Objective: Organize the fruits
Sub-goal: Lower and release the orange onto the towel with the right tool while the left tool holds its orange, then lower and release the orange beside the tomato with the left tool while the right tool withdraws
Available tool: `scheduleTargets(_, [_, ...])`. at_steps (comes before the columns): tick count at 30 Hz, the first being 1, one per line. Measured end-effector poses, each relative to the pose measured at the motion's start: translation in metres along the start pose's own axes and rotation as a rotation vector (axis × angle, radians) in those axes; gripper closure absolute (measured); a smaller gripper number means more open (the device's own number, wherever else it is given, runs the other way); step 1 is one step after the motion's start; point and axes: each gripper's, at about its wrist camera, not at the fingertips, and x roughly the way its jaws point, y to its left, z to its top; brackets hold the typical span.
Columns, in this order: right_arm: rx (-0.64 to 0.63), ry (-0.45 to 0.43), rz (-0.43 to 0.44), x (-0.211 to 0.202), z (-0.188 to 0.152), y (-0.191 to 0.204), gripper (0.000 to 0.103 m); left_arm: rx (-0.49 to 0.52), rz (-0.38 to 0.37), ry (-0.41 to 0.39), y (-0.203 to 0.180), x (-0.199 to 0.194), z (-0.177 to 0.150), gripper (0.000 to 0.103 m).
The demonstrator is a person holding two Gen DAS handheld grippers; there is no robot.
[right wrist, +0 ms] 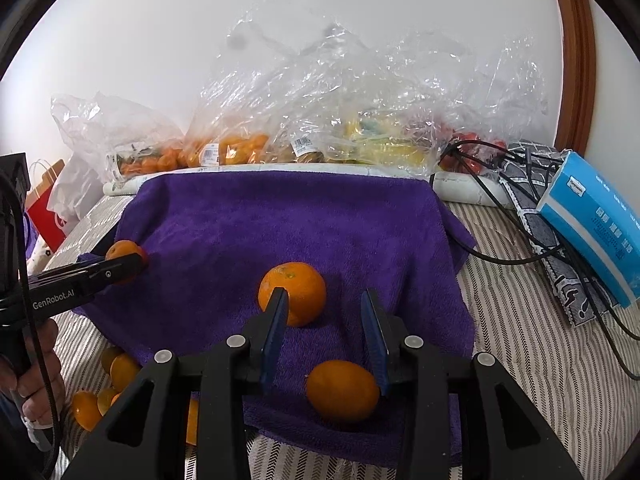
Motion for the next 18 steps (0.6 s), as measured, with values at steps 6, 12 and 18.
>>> scheduleTargets(6, [0.011,-0.008,-0.007,-0.0015,0.0006,-0.0015,0.061,-0.001,-0.001,0.003,-0.0004,0.0006,-0.0001,0.064])
scheduleTargets(12, [0.017,-0.012,-0.003,-0.0022,0.0009,-0.0015,0.060,-0.011,-0.014,-0.006,0.0004,-0.0024,0.0004,0.058])
scheduleTargets(18, [0.021,-0.026,-0.003,-0.0041,0.0007,-0.0016,0.056,-0.016,-0.017,-0.011,0.0017,-0.0038,-0.0004,0.055])
